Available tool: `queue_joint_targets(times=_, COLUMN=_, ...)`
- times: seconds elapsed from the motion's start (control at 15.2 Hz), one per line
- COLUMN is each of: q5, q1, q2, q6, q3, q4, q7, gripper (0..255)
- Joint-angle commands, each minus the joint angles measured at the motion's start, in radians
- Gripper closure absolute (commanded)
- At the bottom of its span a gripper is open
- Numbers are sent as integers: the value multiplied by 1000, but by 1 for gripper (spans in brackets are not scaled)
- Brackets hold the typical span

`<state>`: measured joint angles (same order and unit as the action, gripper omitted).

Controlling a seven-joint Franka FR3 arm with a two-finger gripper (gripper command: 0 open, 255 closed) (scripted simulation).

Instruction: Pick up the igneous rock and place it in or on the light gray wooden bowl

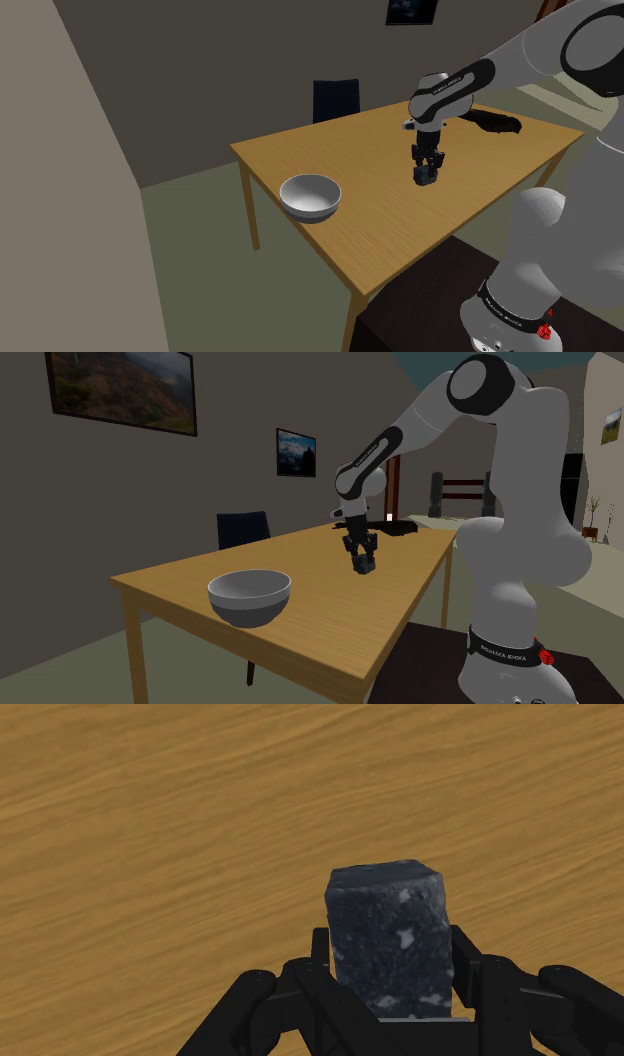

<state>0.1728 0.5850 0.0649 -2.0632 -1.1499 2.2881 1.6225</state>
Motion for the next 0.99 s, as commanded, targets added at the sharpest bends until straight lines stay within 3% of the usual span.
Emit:
queue_joint_targets(times=0.0, q5=0, q1=0, q2=0, q6=-1, q3=0, q4=1, q7=0, gripper=255)
queue_joint_targets(times=0.26, q5=0, q1=0, q2=0, q6=-2, q3=0, q4=1, q7=0, gripper=255)
queue_joint_targets(times=0.92, q5=104, q1=-29, q2=139, q6=157, q3=67, q4=-73, q7=-81, gripper=255)
